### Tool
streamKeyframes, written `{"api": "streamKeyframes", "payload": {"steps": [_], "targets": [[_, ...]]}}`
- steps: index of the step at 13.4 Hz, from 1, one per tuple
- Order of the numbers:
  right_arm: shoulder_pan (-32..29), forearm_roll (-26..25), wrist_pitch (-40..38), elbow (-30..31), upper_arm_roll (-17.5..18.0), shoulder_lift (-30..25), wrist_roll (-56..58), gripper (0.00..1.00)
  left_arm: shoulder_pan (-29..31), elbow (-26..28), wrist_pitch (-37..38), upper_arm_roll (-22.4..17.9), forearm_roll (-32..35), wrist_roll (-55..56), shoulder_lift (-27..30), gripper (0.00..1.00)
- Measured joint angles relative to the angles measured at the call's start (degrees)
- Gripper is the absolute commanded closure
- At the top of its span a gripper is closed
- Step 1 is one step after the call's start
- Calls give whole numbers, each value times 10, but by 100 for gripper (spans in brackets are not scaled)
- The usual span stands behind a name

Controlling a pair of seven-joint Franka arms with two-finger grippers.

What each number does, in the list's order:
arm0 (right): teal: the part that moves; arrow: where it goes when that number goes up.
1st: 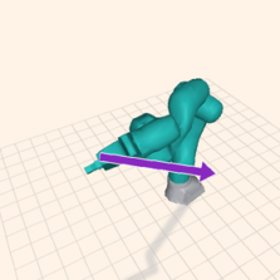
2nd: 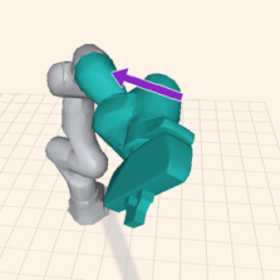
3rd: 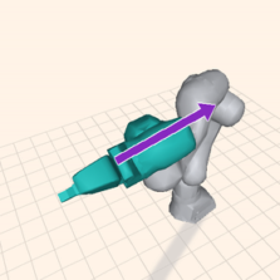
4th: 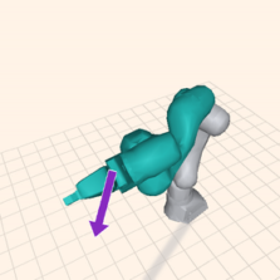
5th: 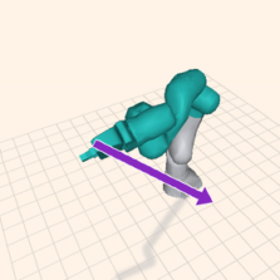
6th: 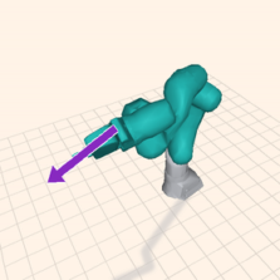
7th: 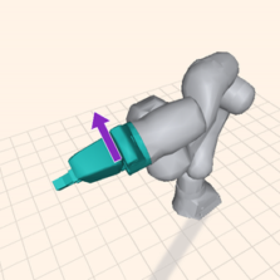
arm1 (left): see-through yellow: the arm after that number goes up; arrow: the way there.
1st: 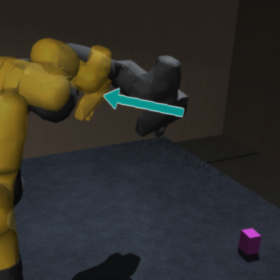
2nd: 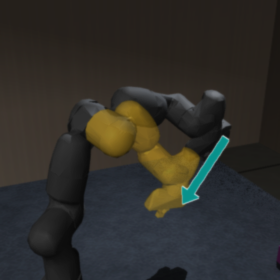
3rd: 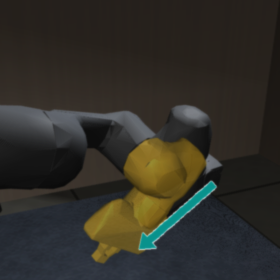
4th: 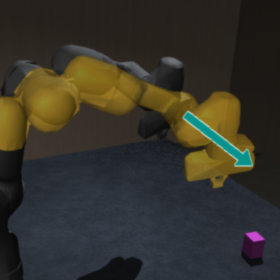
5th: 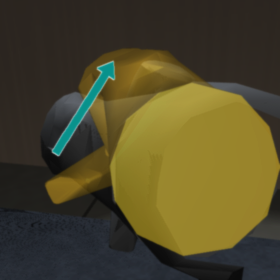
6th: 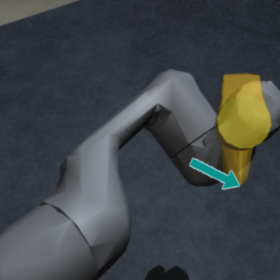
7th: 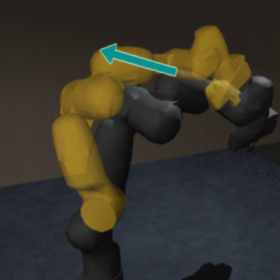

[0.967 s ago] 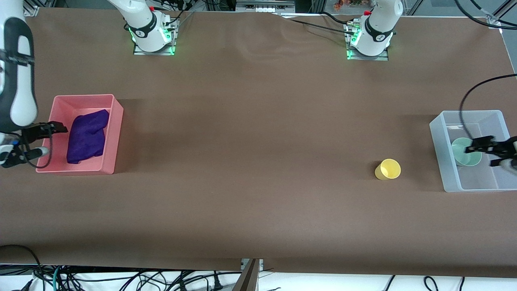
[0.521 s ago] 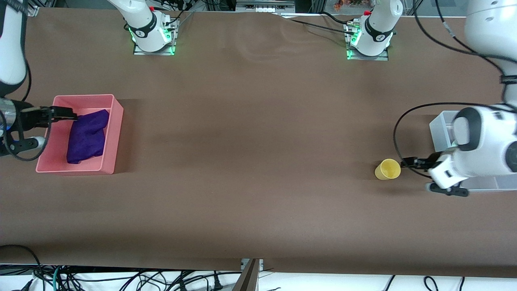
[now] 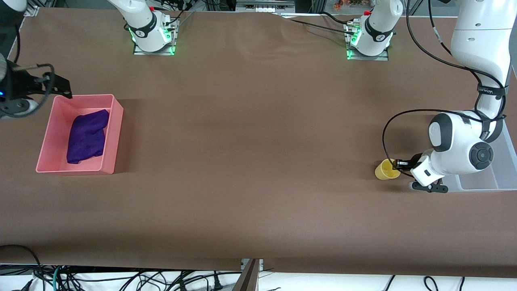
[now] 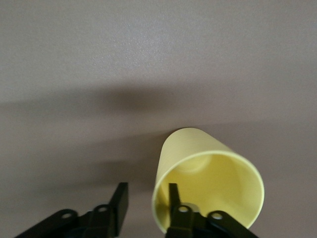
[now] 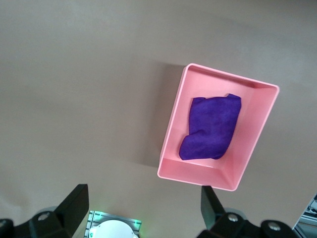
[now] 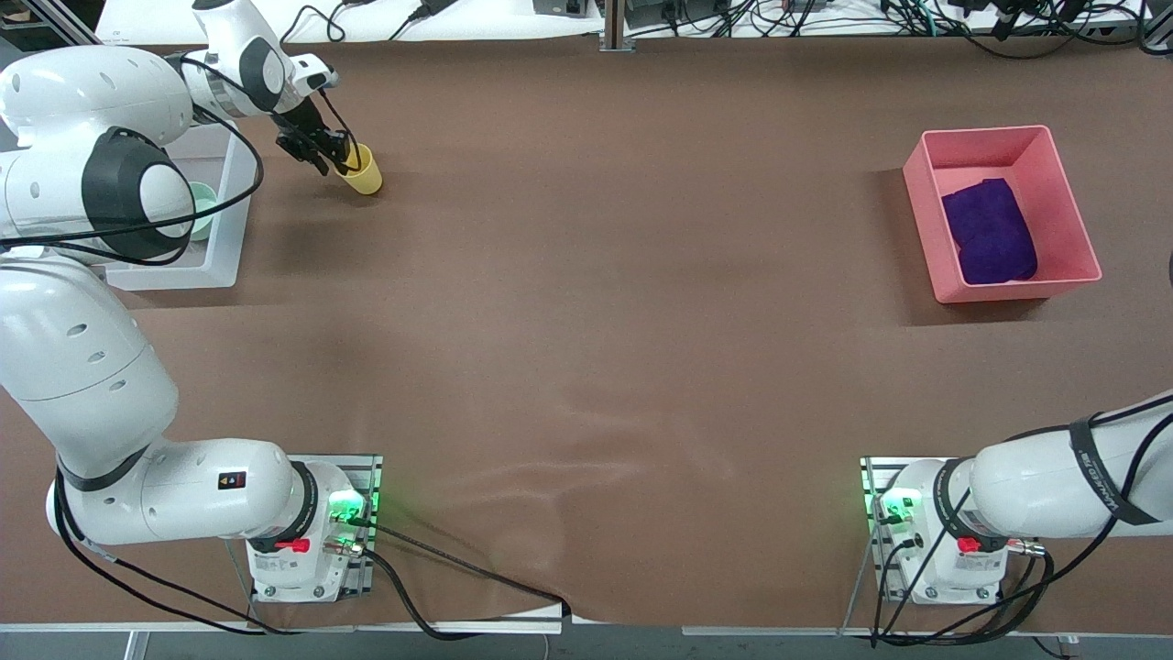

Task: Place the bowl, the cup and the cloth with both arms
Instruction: 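Grasp the yellow cup with the left gripper and lift it, then place the yellow cup into the green bowl with the left gripper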

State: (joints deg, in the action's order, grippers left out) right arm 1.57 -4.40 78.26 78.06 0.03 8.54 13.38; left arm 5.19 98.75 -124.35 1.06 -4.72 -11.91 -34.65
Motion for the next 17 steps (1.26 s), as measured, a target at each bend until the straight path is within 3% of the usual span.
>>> {"api": "streamKeyframes", "payload": {"steps": [4,7,9,11,14,17], "targets": [[-5,0,-2,4,-12,-9,-2,0,0,-11,17,0,0,0,14,100],[-4,29,-2,8,-11,-9,-42,0,4,-55,139,-5,42,-14,63,100],[-4,36,-2,8,-11,-8,-47,0,24,-104,217,-12,85,-79,93,100],[-4,36,-2,8,-11,-5,-47,0,72,-121,248,-19,113,-167,107,100],[-5,36,-2,9,-12,-3,-47,0,161,-112,225,-21,132,-283,95,100],[-5,36,-2,9,-13,-2,-47,0,215,-67,105,-20,132,-346,63,100]]}}
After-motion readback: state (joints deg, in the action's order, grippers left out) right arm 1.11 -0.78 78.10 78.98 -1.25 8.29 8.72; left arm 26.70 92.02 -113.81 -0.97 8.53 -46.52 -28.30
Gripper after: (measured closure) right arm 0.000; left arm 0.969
